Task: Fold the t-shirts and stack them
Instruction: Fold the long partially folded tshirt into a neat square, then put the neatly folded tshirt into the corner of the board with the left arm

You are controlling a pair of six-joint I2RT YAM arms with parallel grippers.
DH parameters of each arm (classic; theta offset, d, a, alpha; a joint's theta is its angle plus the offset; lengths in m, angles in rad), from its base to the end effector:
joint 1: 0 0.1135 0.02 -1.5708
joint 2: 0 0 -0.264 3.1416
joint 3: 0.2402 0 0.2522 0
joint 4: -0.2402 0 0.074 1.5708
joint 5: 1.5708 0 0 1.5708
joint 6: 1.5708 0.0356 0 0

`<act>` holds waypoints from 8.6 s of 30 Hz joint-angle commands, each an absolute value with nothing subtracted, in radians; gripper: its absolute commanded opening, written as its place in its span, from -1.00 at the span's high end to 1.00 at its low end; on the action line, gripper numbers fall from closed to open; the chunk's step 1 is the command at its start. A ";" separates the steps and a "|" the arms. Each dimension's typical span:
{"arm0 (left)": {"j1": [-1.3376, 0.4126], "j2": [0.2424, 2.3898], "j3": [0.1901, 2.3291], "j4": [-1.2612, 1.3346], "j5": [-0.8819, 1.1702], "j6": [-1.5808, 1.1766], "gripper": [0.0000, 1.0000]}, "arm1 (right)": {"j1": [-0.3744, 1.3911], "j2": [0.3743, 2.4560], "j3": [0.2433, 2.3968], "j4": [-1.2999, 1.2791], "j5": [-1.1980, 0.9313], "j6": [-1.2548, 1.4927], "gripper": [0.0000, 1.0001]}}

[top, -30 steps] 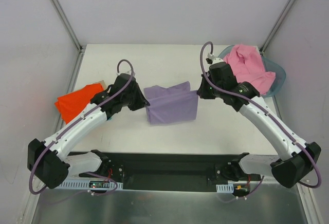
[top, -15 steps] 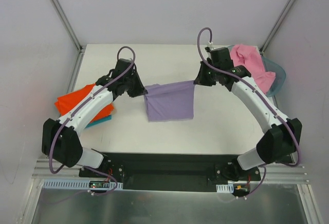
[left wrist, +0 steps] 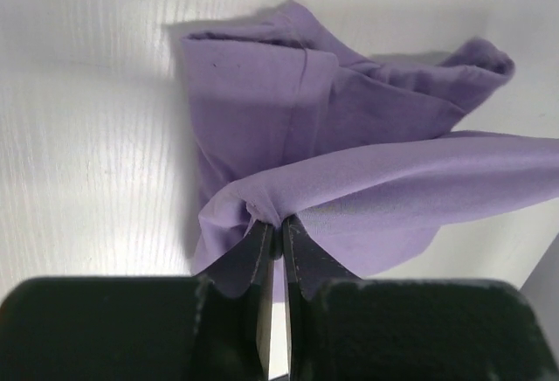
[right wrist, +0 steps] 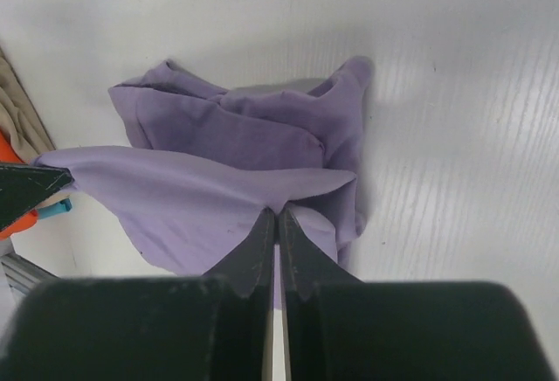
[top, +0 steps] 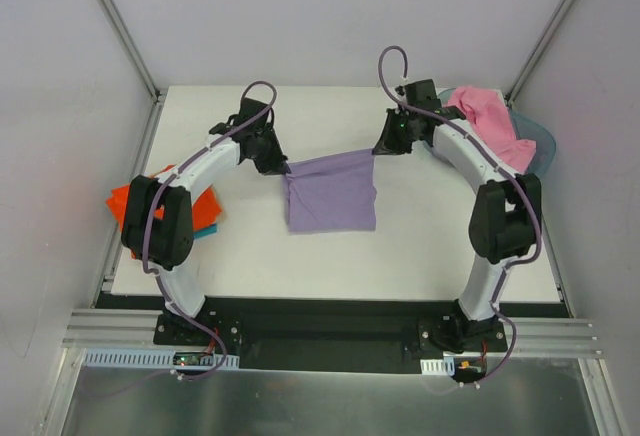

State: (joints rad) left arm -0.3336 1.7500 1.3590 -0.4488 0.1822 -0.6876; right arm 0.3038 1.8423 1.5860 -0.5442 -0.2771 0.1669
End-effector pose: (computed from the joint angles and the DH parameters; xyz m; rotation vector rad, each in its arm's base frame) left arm 0.3656 -0.1335 0.2542 -0.3552 2.4840 -0.6689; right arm 0.3963 0.1344 0.2861 -0.2993 2.3834 0.5519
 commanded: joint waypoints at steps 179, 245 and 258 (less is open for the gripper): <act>-0.155 1.577 1.617 -1.240 -0.902 -0.497 0.99 | 0.477 1.026 0.699 -0.520 0.554 0.210 -0.93; -0.449 0.921 0.768 -0.301 -0.196 -0.591 -0.99 | 0.417 0.781 0.652 -0.407 0.184 0.163 -0.93; -0.534 0.948 0.630 -0.138 -0.152 -0.594 -0.99 | 0.417 0.548 0.502 -0.255 0.020 0.193 -0.93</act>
State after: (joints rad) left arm -0.5121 0.9260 0.6456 -0.2314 -0.1921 -0.5770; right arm 0.4221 0.6033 0.5358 -0.3691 0.0959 0.1787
